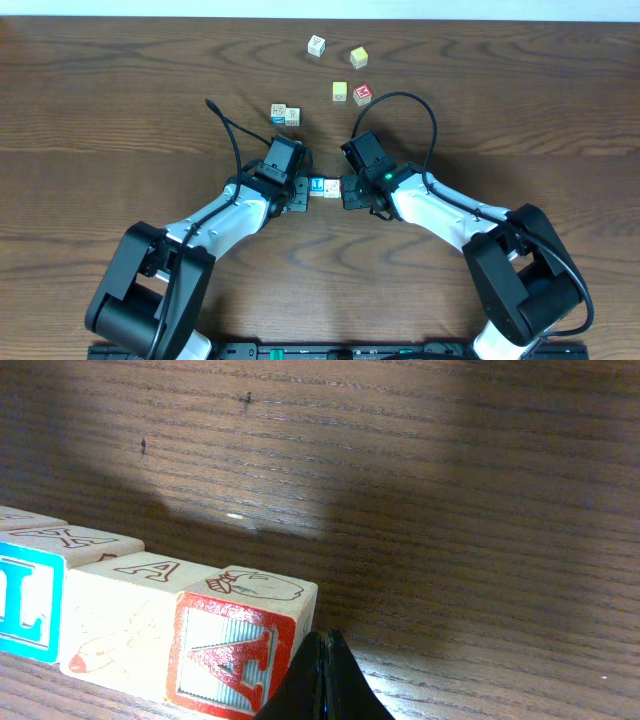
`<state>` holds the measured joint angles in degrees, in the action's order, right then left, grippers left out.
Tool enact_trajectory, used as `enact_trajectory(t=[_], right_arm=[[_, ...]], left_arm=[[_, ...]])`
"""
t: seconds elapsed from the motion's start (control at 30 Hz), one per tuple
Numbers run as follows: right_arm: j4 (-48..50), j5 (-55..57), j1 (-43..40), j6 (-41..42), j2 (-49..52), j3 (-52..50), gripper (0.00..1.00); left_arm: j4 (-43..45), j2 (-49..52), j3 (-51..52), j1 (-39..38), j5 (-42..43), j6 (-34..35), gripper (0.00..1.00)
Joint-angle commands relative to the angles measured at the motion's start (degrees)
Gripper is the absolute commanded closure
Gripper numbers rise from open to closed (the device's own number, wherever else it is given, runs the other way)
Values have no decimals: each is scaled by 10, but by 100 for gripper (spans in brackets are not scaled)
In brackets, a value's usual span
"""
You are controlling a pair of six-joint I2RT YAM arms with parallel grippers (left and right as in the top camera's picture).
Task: Lift 4 blocks
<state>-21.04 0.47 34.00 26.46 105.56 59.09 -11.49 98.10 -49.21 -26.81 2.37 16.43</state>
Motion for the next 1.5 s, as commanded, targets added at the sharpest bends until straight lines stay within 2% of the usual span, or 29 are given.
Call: enact_trajectory(t=[0.0, 0.73, 0.93, 1.2, 1.33, 1.47], right_arm=[[2, -7, 4, -8, 7, 12, 99], [-4, -7, 4, -8, 7, 12, 99], [-5, -7, 4, -8, 7, 12, 99], [-7, 17, 4, -11, 7, 12, 99], [-11, 16, -4, -22, 7, 12, 99], [-27, 28, -19, -21, 7, 12, 99]], left_arm=[[2, 10, -16, -4, -8, -10, 93], [4, 19, -16, 12, -56, -14, 93], [-5, 8, -16, 43, -87, -21, 93], [-64, -137, -16, 109, -145, -65, 93], [-100, -217, -16, 114, -156, -93, 93], [-122, -252, -16, 114, -156, -93, 93]])
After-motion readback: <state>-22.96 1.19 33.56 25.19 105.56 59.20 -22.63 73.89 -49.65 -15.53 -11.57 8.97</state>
